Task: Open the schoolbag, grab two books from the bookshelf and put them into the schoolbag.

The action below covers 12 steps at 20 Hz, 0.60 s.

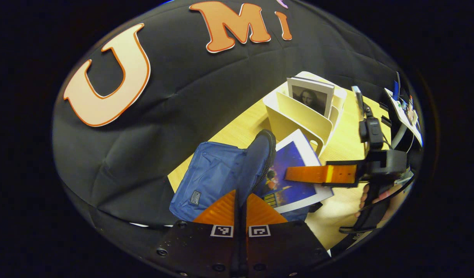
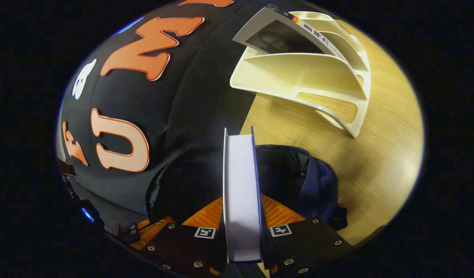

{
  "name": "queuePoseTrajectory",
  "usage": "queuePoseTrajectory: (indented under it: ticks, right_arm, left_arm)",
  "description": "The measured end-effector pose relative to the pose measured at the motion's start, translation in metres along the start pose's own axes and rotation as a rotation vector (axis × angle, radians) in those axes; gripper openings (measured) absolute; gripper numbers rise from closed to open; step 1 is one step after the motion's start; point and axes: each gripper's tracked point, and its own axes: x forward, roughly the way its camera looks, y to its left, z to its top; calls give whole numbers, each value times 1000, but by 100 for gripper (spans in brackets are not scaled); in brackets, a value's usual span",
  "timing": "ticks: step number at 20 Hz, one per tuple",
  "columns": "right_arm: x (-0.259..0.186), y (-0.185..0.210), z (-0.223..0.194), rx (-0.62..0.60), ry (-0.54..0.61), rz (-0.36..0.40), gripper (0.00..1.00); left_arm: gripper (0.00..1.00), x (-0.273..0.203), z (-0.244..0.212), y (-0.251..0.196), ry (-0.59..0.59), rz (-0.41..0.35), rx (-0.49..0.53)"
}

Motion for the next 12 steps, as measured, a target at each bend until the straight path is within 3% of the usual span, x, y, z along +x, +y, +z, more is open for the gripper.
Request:
queuePoseTrajectory:
  ticks: [7, 8, 9, 10, 11, 12]
  right_arm:
    - [38, -8, -17, 26, 89, -39, 36]
    - [41, -7, -17, 8, 98, -34, 47]
    - [42, -5, -17, -4, 106, -32, 36]
    - [43, -4, -18, -8, 113, -31, 37]
    - [43, -5, -17, -3, 120, -33, 48]
    - [43, -6, -16, -2, 120, -37, 38]
  left_arm:
    - [0, 0, -2, -7, 4, -4, 30]
    - [0, 1, -2, -5, 4, 2, 26]
    - [1, 2, -3, -5, 9, -3, 19]
    - [0, 2, -4, -4, 9, -4, 11]
    - [1, 2, -5, -4, 9, -5, 5]
    - [1, 1, -5, -3, 9, -5, -1]
